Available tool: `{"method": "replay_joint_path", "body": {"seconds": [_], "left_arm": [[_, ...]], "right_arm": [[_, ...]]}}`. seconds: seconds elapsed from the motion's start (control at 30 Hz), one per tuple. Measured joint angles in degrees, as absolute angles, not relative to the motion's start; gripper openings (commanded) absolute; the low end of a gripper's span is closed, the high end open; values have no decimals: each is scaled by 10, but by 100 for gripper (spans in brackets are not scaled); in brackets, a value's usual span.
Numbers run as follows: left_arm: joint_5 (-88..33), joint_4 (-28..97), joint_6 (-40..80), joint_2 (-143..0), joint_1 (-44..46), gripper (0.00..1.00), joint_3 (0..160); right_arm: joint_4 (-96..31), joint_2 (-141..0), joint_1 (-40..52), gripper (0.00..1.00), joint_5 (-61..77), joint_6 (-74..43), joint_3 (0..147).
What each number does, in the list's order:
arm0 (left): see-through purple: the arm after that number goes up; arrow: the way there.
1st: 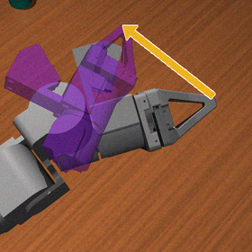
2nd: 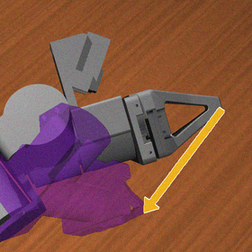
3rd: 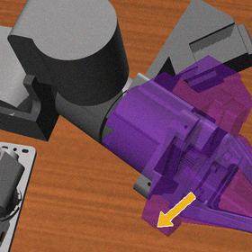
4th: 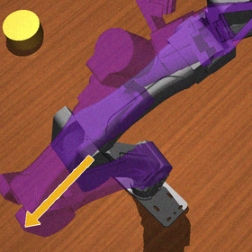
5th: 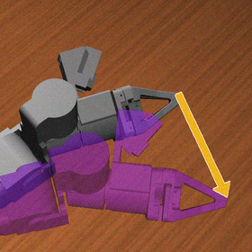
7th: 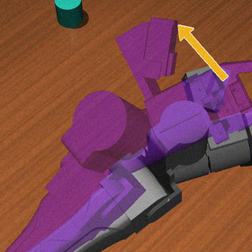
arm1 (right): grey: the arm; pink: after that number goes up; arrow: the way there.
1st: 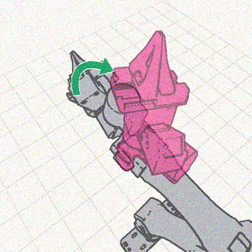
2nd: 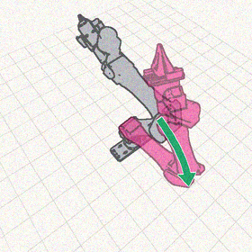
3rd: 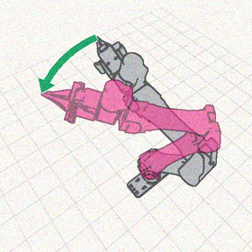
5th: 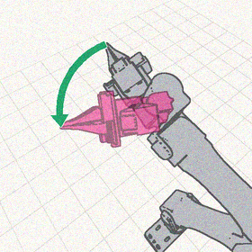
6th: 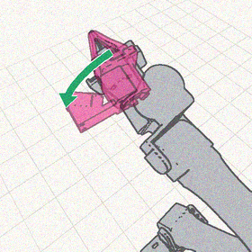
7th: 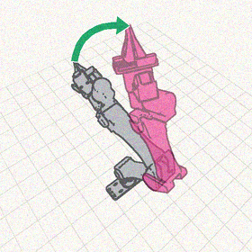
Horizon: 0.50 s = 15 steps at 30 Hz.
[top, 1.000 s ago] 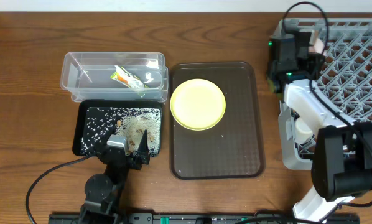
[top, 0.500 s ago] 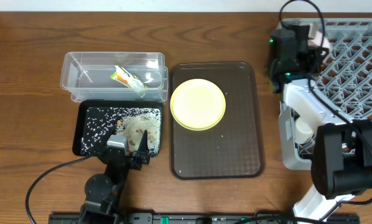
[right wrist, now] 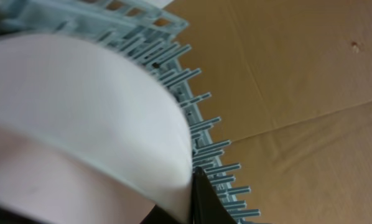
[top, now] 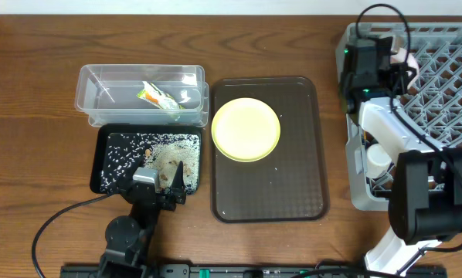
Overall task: Sort waste into correct bins and load items into the dishwasher rack
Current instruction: 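Carry the white bowl into the dish rack and set it upright, then grasp the yellow plate edge with the right gripper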
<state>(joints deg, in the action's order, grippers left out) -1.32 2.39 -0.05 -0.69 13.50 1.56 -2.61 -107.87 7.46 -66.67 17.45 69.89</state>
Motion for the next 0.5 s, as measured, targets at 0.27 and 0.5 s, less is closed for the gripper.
{"method": "replay_joint_path", "body": {"seconds": [0.27, 0.5], "left_arm": [[-13, 24, -1, -7, 135, 91, 16], [-13, 24, -1, -7, 135, 91, 16]], "right_arm": [[-80, -1090, 103, 42, -665, 139, 705], [-98, -1098, 156, 66, -661, 139, 704]]}}
